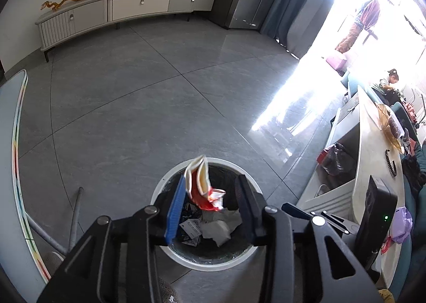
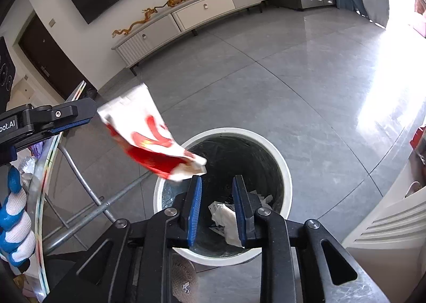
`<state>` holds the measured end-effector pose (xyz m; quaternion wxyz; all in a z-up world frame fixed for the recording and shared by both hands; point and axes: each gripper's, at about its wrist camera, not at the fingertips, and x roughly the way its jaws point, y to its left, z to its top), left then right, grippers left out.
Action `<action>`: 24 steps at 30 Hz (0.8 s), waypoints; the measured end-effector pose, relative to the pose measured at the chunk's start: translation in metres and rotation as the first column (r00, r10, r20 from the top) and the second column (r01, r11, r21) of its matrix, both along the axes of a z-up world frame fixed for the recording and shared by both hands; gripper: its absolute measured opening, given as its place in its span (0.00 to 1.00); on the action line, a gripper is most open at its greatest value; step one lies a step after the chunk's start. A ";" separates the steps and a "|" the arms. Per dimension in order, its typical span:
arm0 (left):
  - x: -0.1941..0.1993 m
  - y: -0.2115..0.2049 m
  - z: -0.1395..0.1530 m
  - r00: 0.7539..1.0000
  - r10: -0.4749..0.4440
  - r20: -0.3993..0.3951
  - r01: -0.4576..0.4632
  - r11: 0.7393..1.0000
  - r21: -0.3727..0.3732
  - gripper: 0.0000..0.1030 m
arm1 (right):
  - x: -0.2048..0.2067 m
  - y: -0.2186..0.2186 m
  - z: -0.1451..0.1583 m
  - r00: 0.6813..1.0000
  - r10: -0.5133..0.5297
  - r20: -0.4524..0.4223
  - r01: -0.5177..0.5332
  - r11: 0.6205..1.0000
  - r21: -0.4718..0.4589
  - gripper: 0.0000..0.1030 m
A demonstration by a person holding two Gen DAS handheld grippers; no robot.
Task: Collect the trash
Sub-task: 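Open the left gripper over the bin while the right gripper releases the tissue, then move both open grippers back over the table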
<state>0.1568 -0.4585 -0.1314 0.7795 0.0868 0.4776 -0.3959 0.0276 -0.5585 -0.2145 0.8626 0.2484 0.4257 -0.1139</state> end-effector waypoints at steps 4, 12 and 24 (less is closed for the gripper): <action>-0.005 0.008 0.007 1.000 -0.008 -0.006 0.008 1.000 -0.018 0.40 | -0.007 -0.001 0.006 1.000 -0.022 0.011 0.022 1.000 -0.003 0.27; -0.019 0.047 0.046 0.996 0.044 0.072 -0.039 0.997 -0.070 0.40 | -0.025 0.010 0.042 0.997 -0.035 0.065 0.039 0.998 -0.054 0.32; -0.062 0.157 0.133 0.950 0.175 0.259 -0.125 0.972 -0.198 0.40 | -0.049 0.069 0.137 0.976 0.035 0.216 0.005 0.983 -0.182 0.46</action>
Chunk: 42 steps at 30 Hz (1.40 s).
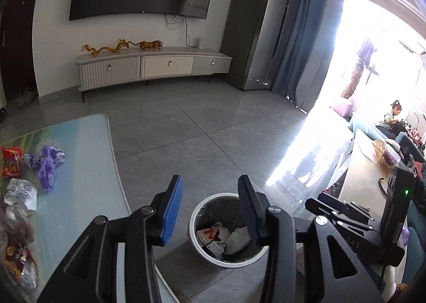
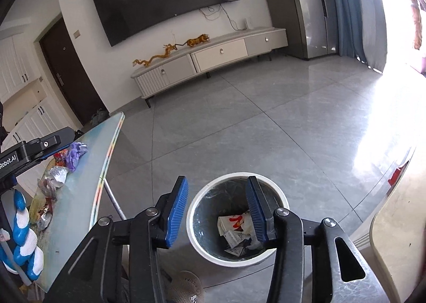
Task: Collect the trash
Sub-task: 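Move both open grippers back over the table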
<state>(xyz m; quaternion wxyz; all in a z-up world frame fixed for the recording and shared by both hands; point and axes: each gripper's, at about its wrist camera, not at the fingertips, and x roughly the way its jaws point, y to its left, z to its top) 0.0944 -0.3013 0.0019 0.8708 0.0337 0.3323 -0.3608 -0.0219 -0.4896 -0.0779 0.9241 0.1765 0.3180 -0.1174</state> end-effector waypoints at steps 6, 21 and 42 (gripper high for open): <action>-0.027 0.064 0.038 0.994 0.054 0.096 -0.053 0.998 -0.017 0.50 | -0.007 0.042 0.050 0.994 0.066 0.084 -0.061 0.996 -0.060 0.47; -0.058 0.205 0.060 0.967 0.201 0.160 -0.188 0.978 -0.091 0.57 | -0.023 0.118 0.125 0.973 0.155 0.171 -0.127 0.978 -0.164 0.53; -0.044 0.324 0.033 0.923 0.362 0.132 -0.345 0.929 -0.133 0.57 | -0.004 0.193 0.142 0.959 0.243 0.149 -0.203 0.949 -0.243 0.57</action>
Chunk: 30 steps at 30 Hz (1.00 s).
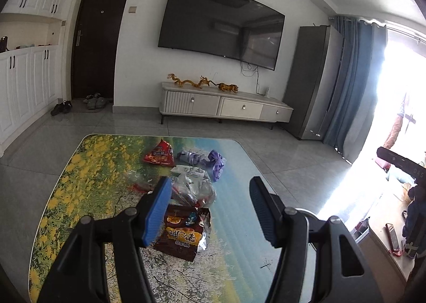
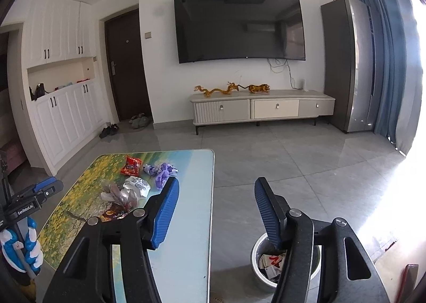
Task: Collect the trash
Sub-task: 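Move both open grippers back over the table, then grasp the brown chip bag with the left gripper while the right gripper grasps the purple bag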
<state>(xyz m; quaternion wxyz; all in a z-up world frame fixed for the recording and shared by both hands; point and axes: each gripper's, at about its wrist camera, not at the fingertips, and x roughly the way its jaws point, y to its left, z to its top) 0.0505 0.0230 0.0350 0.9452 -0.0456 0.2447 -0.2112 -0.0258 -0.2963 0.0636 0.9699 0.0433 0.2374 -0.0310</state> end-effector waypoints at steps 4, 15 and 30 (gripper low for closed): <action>0.009 0.013 -0.007 0.999 0.021 -0.027 -0.022 1.000 -0.014 0.57 | 0.006 0.003 -0.002 1.000 0.010 -0.005 -0.010 1.000 0.000 0.57; 0.033 0.041 -0.047 0.987 0.072 -0.142 -0.074 0.997 -0.010 0.62 | 0.030 0.004 -0.023 0.998 0.036 -0.041 -0.034 0.999 0.034 0.57; 0.070 0.033 -0.113 0.944 0.025 -0.330 -0.028 1.000 -0.004 0.63 | 0.087 0.010 -0.077 0.981 0.130 -0.146 -0.114 0.987 0.111 0.57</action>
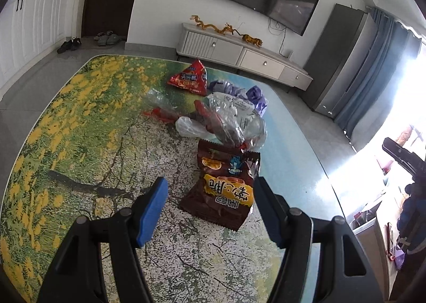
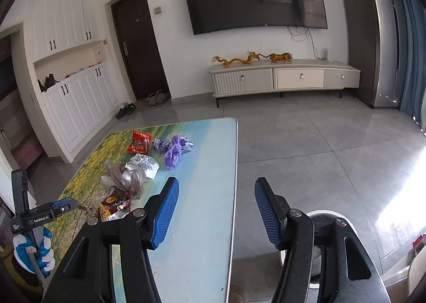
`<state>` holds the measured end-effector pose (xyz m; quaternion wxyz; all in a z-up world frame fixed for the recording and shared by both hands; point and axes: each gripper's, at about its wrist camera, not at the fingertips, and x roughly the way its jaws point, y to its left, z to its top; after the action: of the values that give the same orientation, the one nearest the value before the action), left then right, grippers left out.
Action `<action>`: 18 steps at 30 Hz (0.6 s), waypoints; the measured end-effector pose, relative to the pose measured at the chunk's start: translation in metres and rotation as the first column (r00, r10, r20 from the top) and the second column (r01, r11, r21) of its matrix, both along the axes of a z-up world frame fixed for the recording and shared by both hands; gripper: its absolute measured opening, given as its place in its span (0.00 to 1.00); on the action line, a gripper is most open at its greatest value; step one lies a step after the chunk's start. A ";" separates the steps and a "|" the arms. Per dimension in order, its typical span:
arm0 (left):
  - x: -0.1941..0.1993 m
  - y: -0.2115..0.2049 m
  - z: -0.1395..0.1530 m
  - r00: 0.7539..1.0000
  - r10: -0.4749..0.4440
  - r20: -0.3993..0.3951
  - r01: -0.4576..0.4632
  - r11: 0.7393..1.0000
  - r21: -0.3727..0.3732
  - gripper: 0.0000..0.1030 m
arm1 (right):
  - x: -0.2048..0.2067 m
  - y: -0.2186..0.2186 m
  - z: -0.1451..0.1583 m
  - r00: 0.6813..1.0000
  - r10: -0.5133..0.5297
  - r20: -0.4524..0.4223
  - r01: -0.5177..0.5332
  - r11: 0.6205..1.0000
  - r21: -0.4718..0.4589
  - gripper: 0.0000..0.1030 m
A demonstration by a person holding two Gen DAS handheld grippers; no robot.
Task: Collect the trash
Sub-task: 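Grasp the brown chip bag with the left gripper while the right gripper grasps the purple bag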
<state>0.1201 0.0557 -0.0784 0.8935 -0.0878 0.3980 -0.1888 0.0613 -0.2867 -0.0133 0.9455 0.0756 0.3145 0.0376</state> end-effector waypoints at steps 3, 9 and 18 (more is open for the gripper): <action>0.008 -0.011 -0.005 1.000 -0.028 -0.015 0.028 1.000 0.005 0.63 | 0.016 0.006 -0.013 0.999 0.031 -0.030 -0.030 1.000 0.006 0.57; 0.024 -0.031 -0.025 0.995 -0.073 -0.070 0.075 0.997 0.034 0.63 | 0.048 0.023 -0.036 0.992 0.097 -0.075 -0.096 0.995 0.022 0.57; 0.036 -0.040 -0.044 0.992 -0.059 -0.109 0.067 0.995 0.079 0.51 | 0.084 0.053 -0.061 0.973 0.197 -0.122 -0.195 0.980 0.030 0.57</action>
<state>0.1558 0.0157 -0.1227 0.8675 -0.0484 0.4549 -0.1955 0.1448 -0.2336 -0.0747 0.9150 0.0549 0.3785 0.1286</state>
